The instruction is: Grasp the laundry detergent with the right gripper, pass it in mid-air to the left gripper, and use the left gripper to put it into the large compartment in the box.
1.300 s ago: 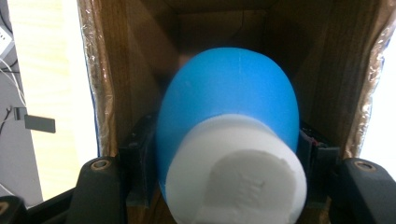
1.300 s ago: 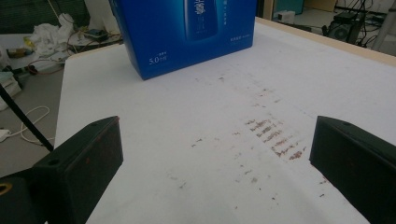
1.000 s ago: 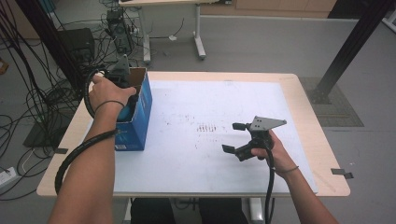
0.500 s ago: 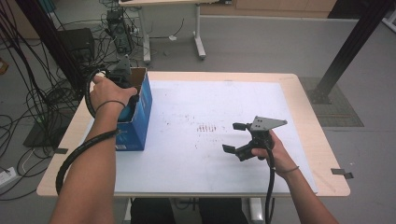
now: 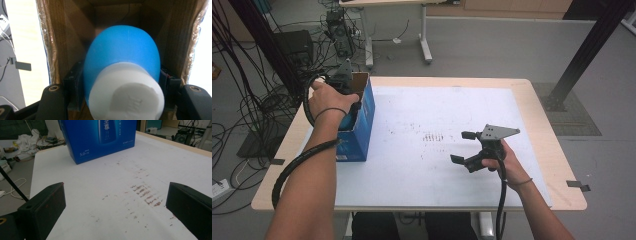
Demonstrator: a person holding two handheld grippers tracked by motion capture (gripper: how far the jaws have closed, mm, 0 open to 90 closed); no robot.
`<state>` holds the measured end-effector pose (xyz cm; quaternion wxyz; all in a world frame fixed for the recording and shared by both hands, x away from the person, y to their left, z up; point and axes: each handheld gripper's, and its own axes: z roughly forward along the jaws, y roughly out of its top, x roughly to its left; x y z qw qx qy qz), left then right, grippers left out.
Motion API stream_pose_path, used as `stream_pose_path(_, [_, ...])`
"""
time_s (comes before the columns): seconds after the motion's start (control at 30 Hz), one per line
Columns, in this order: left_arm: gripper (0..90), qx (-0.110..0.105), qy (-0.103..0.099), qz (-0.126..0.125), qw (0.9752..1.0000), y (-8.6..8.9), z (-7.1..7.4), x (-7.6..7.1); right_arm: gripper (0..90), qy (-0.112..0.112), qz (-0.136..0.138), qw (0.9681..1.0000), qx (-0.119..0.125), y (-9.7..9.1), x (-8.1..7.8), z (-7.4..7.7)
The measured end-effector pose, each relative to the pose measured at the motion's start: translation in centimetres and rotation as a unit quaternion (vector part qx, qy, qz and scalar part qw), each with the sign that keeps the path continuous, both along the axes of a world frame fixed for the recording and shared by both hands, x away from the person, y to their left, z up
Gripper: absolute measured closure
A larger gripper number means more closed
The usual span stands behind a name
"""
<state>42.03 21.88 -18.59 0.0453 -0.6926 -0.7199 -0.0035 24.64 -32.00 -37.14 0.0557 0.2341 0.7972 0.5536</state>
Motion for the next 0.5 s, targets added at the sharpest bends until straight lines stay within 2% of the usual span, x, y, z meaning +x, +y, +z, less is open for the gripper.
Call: stream_pose_path(0.5, [37.1,-0.004,0.001,0.003,1.0,0.31,0.06,-0.06,2.5,-0.002,0.001,1.0,-0.001,0.1,0.08,0.09])
